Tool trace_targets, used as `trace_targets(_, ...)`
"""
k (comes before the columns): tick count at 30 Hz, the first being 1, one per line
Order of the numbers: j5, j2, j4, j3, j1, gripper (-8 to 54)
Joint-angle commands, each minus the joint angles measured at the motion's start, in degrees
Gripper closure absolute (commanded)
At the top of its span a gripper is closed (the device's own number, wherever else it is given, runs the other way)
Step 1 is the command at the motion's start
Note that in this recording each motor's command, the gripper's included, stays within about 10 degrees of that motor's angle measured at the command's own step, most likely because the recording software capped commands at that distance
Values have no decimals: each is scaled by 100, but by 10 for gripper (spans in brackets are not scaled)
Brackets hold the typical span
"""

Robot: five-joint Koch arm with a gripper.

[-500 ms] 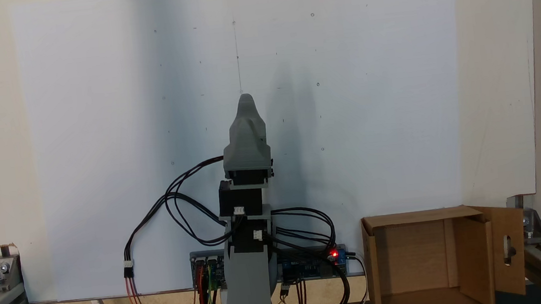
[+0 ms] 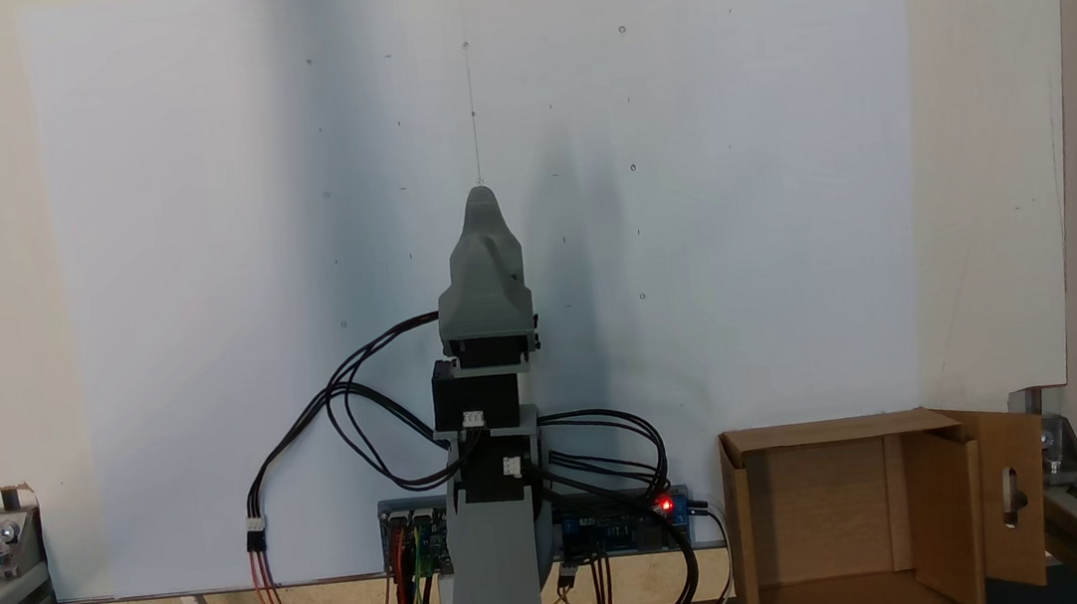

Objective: Grasp a green dice and put it in the bin.

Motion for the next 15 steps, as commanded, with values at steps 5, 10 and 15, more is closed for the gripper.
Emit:
trace_targets(5, -202, 615, 0, 272, -123, 10)
trace_targets(10, -211, 615, 18, 272, -220, 10)
trace_targets(15, -220, 615, 26, 272, -193, 10)
